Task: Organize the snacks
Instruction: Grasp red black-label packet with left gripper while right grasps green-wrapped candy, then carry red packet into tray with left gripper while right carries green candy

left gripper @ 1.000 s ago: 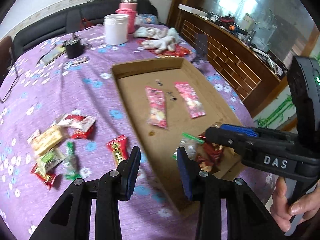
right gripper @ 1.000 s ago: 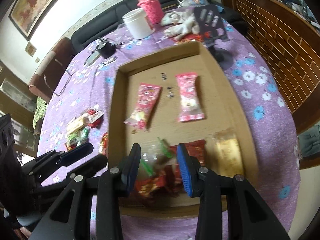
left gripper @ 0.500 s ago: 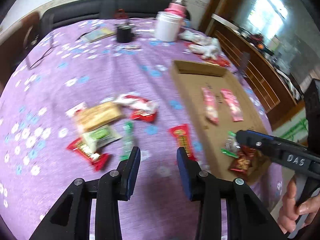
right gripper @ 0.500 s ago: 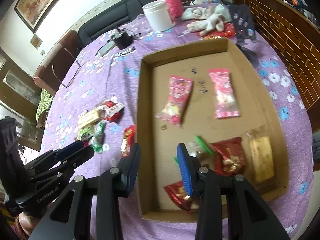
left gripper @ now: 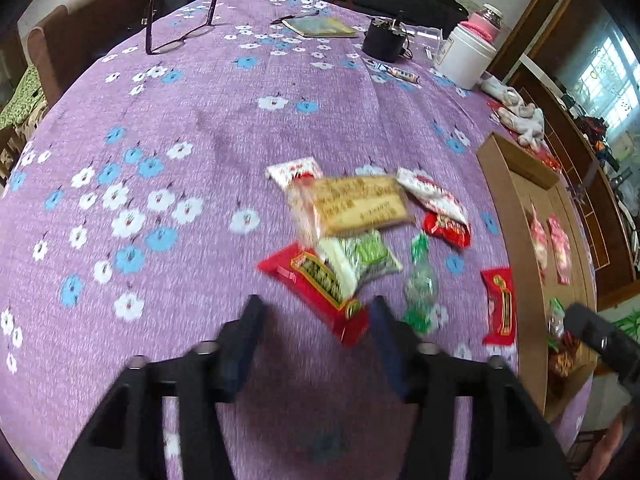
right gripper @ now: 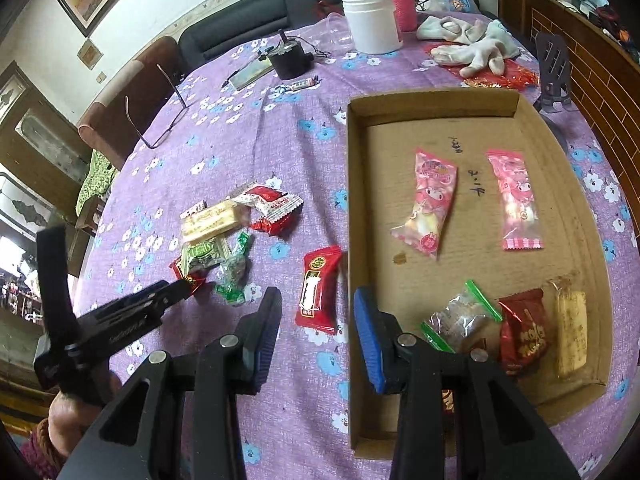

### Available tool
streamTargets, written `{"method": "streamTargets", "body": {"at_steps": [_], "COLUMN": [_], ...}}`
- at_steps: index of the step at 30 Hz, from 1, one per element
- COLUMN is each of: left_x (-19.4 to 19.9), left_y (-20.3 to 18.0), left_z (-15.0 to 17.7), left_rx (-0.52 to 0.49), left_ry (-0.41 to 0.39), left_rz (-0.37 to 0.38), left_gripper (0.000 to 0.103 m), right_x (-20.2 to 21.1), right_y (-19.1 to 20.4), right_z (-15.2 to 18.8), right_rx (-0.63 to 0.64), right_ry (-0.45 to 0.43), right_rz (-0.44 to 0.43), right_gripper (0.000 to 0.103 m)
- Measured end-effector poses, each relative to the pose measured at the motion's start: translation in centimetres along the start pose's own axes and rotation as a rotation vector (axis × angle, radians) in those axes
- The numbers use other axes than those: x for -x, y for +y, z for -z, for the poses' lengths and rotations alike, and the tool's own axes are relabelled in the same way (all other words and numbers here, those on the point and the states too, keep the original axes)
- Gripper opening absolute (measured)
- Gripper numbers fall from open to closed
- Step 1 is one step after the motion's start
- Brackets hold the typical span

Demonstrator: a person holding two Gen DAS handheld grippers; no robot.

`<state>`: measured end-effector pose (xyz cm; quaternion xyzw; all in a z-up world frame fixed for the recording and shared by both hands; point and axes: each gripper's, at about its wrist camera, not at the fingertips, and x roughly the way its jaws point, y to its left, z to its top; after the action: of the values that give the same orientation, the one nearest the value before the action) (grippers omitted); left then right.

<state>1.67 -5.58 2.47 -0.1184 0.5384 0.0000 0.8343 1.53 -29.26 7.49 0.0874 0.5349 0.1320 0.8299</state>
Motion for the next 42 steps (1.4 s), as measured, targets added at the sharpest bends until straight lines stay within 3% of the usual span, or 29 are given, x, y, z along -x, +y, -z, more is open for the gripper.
{"method": "streamTargets", "body": {"at_steps": [5, 10, 13, 19, 26, 29, 31, 32, 42], "left_x": [-1.5, -1.4, -0.8, 0.3, 0.9, 0.9, 0.9, 0.9, 1.3], "left_y": [-0.5, 0.0, 1.2, 3.4, 4.7, 4.7, 4.7, 4.7, 5.1], "left_z": [-1.3, -1.0, -0.4, 1.0, 1.7, 1.6, 1.5, 1.6, 1.8], "left_rx": [-0.052, -0.149, -0.166, -0.185, -0.194, -0.206, -0.211, -0.215, -0.172], "left_ry": [-0.004, -0.038, -0.036, -0.043, -0.048, -0.046, -0.047, -0.048, -0.042], "left_rz": [-0.032, -0.083, -0.074, -0.072, -0.05, -0.046, -0.043, -0.042, 0.005], "left_gripper": [0.065, 0.029, 0.022, 0.021, 0.021, 0.021, 0.021, 0.021, 0.021], "right_x": [-0.3, -0.9, -1.9, -5.8, -9.3, -10.5, -10.6, -10.8, -8.6], "right_y": [0.0, 0.7, 2.2, 5.7, 8.0, 9.0, 9.4, 9.7, 8.7], "right_z": [0.1, -0.3, -0.7, -1.4, -1.9, -1.8, -1.8, -1.9, -0.3], "right_rx": [-0.001, 0.01, 0.032, 0.068, 0.07, 0.091, 0.099, 0.118, 0.079], "right_ry": [0.008, 0.016, 0.032, 0.108, 0.159, 0.175, 0.162, 0.16, 0.142], "right_rz": [0.009, 0.0, -0.016, -0.052, -0.046, -0.003, 0.011, 0.036, -0.013], "right_gripper": [0.036, 0.036, 0.036, 0.036, 0.036, 0.036, 0.033, 0.022, 0.021]}}
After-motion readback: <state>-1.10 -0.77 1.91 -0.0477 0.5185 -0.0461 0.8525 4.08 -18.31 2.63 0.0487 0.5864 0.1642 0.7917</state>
